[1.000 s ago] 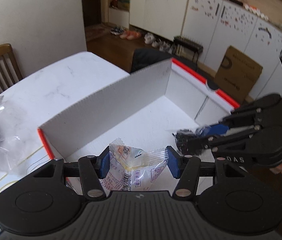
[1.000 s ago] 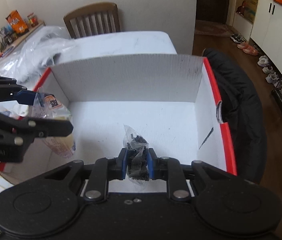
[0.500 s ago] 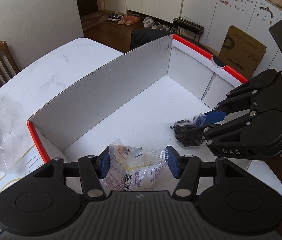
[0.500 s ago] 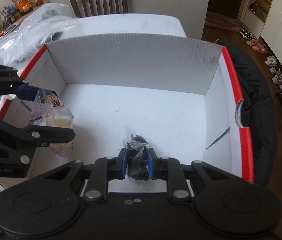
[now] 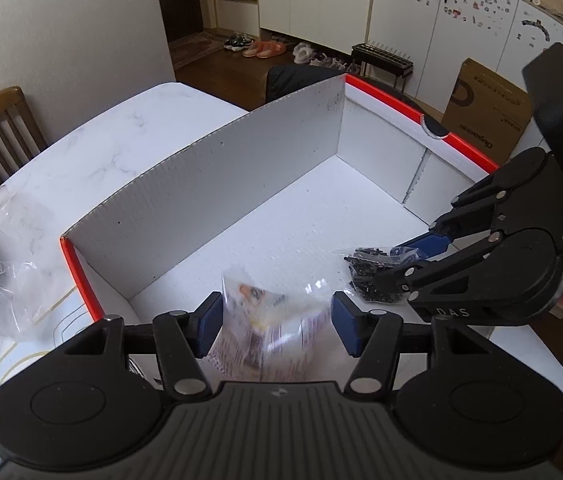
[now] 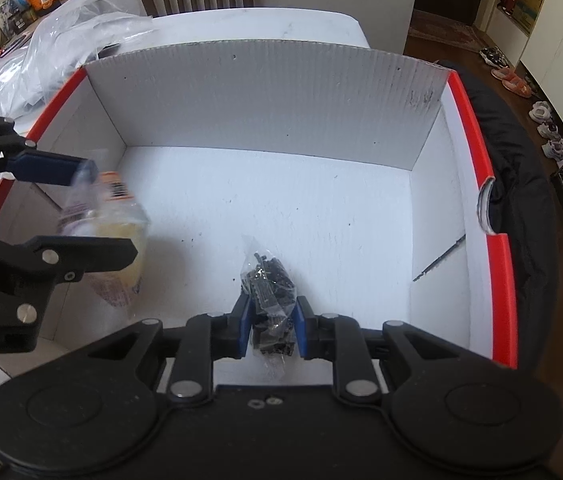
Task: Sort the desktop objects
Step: 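Carry both items over the red shoebox and lower them inside, then open both tools to release the items into the shoebox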
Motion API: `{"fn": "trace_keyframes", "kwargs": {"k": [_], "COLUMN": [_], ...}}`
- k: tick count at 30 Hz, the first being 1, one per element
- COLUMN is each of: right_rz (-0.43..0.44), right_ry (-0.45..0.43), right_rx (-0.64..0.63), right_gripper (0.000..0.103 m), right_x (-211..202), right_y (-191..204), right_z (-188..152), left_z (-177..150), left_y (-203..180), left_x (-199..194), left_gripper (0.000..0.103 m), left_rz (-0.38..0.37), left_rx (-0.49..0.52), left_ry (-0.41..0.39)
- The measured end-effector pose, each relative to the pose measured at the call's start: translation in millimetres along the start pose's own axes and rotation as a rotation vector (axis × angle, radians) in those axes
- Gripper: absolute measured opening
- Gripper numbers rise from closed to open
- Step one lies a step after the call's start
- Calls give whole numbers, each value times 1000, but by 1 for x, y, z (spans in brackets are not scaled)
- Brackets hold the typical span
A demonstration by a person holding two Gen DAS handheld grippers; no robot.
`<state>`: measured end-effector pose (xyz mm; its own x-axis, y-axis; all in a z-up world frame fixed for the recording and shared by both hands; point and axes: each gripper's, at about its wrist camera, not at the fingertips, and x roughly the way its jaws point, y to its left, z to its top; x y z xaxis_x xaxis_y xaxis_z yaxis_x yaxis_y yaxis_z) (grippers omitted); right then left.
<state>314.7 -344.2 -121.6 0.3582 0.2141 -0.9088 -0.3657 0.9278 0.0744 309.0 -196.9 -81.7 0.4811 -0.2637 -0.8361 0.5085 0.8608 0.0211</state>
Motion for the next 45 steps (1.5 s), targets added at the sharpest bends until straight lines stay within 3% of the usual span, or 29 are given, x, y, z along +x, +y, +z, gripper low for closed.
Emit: {"fn": "trace_keyframes", "kwargs": {"k": [4,19,23,25,32,45], "right_rz": [-1,52,71,80,87,96], "right_ry": [-5,-98,-140,-165,-209,-296], "right_rx": [5,8,8,9,6,35], "right_gripper": [21,33,59,71,80,90], "right_x": [0,-28,-38,-45,-61,-85], "right_y": [1,-8,-7,-7,-5,9], "right_z": [-1,-8,-13,-15,-21,-34], "left_z": [-1,-8,-11,-12,-18,-33], "left_y": [-2,-2,0,1,0,9], "left_x": [-3,-22,-29,-32,-43,-78], "left_gripper": [67,70,71,77,78,90], "left_rz": [-13,20,26,24,9,-2], "left_rx": [8,-36,-53,-61,-70,-106], "left_ry": [-11,-71,-87,-94,-121,-218]}}
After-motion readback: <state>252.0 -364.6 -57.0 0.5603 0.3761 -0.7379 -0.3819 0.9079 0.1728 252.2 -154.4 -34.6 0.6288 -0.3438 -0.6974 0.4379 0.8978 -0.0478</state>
